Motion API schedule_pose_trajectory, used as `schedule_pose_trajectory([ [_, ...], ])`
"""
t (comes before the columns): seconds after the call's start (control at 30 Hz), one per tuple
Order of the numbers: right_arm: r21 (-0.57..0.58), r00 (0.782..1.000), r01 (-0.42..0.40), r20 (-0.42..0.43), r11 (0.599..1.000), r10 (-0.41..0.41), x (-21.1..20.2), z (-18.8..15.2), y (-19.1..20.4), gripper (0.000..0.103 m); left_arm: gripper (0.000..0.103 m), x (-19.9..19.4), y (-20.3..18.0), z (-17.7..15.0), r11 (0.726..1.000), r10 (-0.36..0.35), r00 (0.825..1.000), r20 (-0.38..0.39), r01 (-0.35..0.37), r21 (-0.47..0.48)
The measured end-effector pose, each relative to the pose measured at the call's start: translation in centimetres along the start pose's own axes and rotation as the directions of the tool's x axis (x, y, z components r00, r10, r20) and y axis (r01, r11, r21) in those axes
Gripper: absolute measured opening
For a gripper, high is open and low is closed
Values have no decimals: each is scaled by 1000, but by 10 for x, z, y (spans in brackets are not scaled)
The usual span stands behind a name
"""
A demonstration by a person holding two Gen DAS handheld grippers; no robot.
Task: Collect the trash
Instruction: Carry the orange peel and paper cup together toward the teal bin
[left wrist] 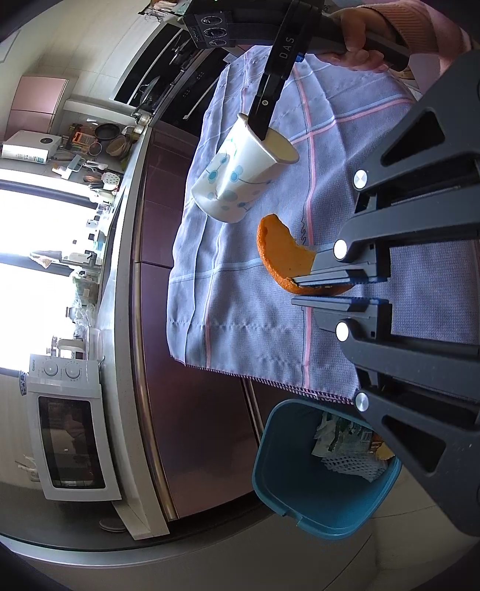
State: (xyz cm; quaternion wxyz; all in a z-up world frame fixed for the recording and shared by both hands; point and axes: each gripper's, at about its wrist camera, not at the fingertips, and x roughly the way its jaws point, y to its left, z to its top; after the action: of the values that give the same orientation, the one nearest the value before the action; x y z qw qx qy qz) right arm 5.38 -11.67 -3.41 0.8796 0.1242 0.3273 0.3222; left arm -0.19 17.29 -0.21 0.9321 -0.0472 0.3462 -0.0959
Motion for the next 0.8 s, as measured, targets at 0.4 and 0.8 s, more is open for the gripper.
schedule_pose_trajectory([
  [0.4,-16,999,-30,-29,999,29,16,1,13,4,5,-7,17,-3,999,32,999,8,-32,-31],
  [0.8,-37,996,-67,-62,997,65,35,4,30,4,5,-16,40,-4,995,74,997,25,-72,-71],
])
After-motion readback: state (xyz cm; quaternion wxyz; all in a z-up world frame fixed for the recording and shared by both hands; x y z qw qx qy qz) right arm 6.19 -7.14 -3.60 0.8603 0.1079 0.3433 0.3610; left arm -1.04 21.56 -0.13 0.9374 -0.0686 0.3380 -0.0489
